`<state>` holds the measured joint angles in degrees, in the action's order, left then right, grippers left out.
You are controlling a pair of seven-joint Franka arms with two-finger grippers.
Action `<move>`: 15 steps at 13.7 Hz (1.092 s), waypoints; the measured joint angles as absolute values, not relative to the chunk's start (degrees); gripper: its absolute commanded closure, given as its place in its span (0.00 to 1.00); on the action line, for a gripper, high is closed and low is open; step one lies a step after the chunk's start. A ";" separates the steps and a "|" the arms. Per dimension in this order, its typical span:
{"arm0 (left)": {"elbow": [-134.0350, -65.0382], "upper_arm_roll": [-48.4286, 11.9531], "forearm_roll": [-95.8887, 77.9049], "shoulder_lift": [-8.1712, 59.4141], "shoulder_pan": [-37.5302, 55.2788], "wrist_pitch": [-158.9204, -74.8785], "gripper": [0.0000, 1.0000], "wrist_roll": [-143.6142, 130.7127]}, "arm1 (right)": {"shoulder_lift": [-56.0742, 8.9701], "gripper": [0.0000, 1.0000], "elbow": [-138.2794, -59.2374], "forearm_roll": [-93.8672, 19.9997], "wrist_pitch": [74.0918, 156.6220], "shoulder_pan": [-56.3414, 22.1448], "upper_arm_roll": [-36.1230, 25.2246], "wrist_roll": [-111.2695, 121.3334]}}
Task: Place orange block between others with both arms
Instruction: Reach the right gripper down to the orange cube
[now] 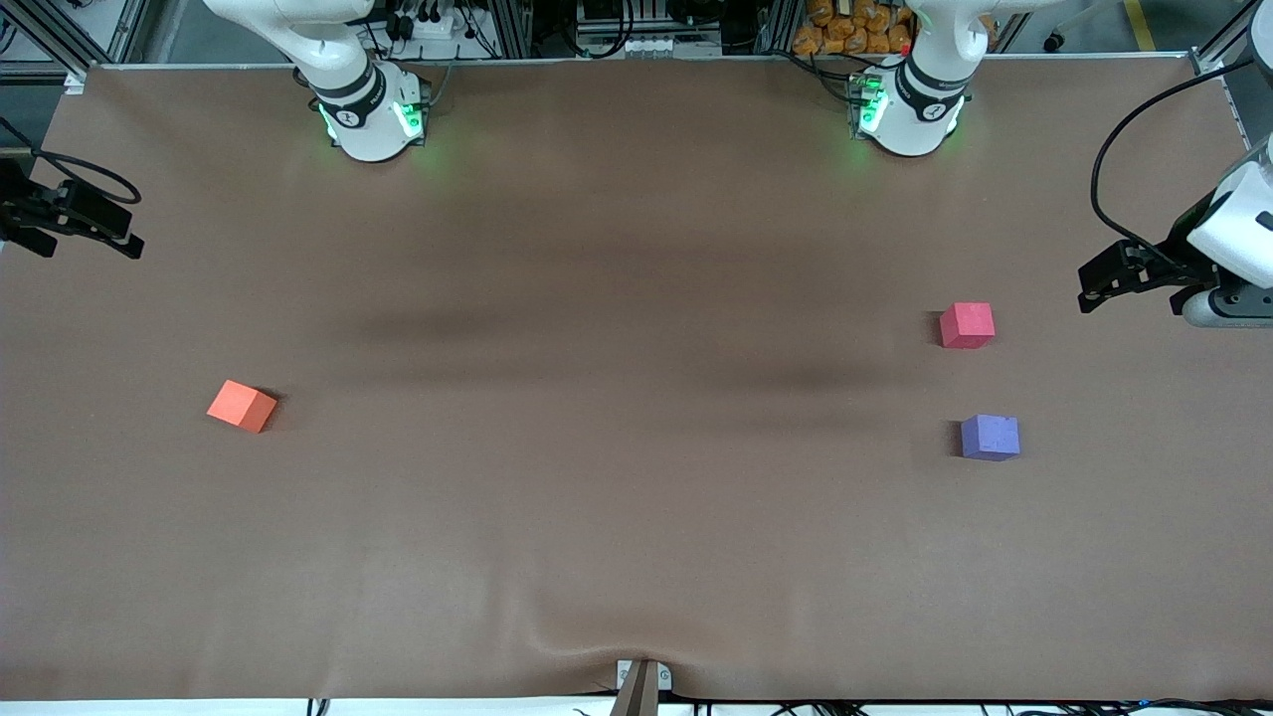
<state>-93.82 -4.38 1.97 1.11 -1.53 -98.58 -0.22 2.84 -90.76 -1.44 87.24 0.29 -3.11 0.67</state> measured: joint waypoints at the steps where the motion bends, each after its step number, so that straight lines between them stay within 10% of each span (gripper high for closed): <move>1: -93.82 -4.38 1.97 1.11 -1.53 -98.58 0.00 -0.22 | 2.84 0.00 -90.77 -1.44 87.23 0.29 -3.11 0.67; 15: -93.93 -4.39 1.97 1.11 -1.52 -98.57 0.00 -0.22 | 1.36 0.00 -109.22 -1.20 100.64 7.02 -4.38 0.77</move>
<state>-93.93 -4.39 1.97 1.11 -1.52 -98.57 -0.22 1.36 -109.22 -1.20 100.64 7.02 -4.38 0.77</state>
